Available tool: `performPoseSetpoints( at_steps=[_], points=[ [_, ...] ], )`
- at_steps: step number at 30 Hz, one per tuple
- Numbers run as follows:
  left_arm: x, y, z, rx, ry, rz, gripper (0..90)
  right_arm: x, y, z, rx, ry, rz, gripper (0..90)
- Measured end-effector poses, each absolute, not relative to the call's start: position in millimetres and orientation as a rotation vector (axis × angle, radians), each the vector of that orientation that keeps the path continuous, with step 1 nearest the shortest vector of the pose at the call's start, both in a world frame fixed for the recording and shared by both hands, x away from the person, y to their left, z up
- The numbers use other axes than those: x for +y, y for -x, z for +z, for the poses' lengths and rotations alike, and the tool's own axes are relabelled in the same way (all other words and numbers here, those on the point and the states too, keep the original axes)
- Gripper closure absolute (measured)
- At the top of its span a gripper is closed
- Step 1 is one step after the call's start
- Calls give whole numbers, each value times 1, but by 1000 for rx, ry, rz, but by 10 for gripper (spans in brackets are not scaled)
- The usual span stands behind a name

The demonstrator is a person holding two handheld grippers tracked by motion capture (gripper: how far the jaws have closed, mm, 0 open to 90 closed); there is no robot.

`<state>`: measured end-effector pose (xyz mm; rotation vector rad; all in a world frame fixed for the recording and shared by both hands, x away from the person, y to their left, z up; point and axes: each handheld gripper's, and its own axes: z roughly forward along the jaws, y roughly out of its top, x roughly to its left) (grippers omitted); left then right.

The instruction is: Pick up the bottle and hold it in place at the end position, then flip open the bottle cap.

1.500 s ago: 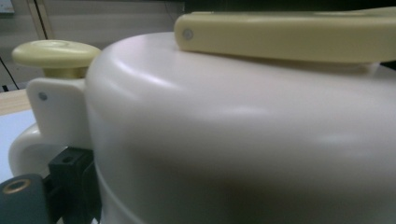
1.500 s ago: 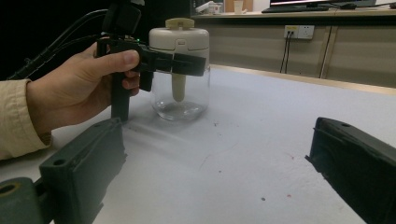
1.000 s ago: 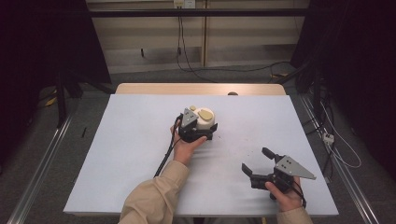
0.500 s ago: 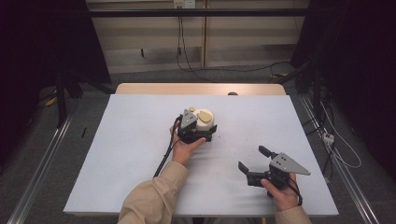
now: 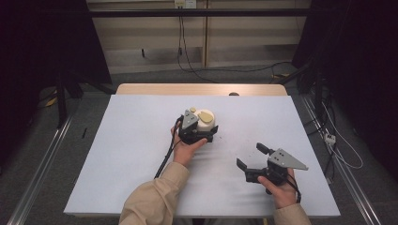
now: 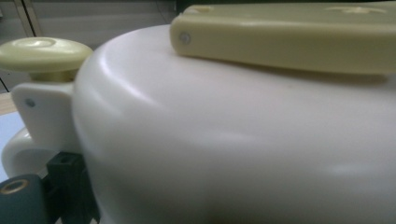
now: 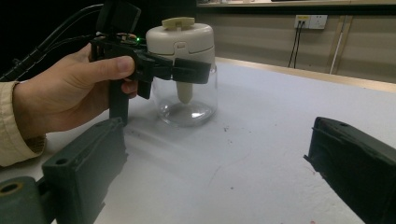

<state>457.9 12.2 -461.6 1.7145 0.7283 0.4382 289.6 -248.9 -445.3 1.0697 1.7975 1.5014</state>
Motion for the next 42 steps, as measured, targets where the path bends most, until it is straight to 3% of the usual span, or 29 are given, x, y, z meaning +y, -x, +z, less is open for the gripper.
performPoseSetpoints(
  at_steps=[24, 33, 42],
  points=[
    [12, -458, -461, 722, -1721, 445, 58, -238, -313, -437, 1811, -1133, 1492, 63],
    [12, -458, -461, 723, -1722, 445, 58, -232, -325, -432, 1821, -1152, 1487, 142],
    [12, -458, -461, 722, -1723, 445, 58, -224, -336, -428, 1846, -1144, 1459, 294]
  ],
)
